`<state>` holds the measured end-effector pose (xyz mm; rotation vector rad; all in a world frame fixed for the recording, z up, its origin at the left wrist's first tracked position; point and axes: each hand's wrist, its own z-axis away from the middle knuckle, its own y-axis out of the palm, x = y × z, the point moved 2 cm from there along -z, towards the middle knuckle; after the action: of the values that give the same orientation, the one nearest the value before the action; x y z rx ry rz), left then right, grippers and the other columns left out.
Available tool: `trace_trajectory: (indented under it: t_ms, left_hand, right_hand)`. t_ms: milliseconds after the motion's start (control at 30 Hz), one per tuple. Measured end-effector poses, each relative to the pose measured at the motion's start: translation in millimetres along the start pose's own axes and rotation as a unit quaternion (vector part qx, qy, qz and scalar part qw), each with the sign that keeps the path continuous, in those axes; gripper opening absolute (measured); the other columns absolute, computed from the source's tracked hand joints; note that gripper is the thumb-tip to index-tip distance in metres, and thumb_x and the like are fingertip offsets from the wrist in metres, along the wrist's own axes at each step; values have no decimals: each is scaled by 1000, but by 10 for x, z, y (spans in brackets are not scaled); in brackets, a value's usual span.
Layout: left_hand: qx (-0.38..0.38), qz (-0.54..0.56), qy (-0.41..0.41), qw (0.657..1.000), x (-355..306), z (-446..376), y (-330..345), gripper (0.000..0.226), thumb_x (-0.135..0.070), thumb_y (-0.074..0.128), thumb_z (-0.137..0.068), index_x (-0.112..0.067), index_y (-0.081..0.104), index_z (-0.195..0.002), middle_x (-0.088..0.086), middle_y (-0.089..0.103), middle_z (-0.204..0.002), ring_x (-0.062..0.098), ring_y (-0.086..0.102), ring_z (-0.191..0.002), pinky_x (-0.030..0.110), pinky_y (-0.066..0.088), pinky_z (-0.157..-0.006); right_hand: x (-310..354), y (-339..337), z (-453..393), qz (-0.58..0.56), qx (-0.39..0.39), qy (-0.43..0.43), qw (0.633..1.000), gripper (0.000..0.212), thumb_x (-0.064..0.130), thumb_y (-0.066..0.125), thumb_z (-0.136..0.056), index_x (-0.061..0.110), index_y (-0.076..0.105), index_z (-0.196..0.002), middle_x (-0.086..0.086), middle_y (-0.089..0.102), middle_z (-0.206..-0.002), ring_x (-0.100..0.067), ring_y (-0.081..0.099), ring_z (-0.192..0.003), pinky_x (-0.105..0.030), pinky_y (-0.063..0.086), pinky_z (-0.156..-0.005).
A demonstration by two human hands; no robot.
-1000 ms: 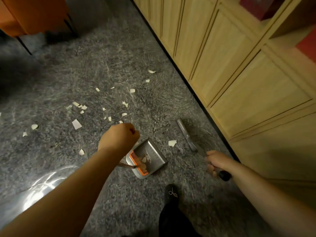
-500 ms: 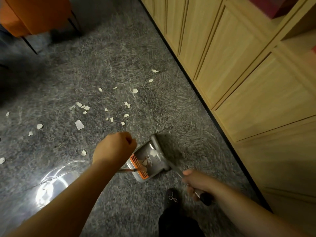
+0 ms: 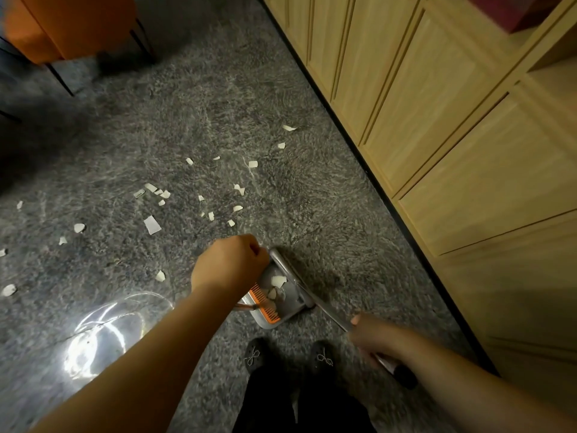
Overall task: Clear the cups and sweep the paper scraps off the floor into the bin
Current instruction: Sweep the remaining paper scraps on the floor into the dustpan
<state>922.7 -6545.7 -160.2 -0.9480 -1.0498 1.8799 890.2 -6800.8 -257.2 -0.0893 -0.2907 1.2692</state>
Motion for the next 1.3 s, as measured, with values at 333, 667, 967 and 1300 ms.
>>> trace_trajectory:
  t_ms: [333,667,967,1300]
  left_hand:
    - [-1,70,-21,997,508,-69,-238,26,-46,54,-92,-26,62,-77,-5,62,-71,19,60,-69,26,38,-55]
    - [-67,103,-25,992,992,-318,-697,27,-40,59,-90,-34,53,-64,-10,60,-64,17,58,-65,26,38,-54]
    - [-115,101,-42,987,801,-1108,-1176,21,-38,57,-92,-28,63,-75,-8,60,-61,6,51,-55,22,32,-48]
    - [-128,114,-115,979,312,-2321,-1659,26,-42,59,-91,-27,60,-69,-7,60,-63,21,59,-65,28,38,-57]
  right_hand:
    - [378,148,155,-1,-57,-45,997,23,20,47,-95,20,48,-72,3,50,-68,-8,49,-58,-19,35,-47]
    - [918,-175,233,-266,-117,-46,956,21,10,42,-100,5,48,-120,-8,47,-60,-12,42,-33,-18,32,-30]
    - [1367,-1336,-31,-322,-153,-56,933,43,12,44,-101,11,36,-143,-11,51,-65,-9,41,-31,-20,36,-32]
    - [1859,-2992,-593,-286,-144,-70,945,37,12,45,-100,7,42,-137,-10,51,-63,-15,45,-43,-22,38,-35]
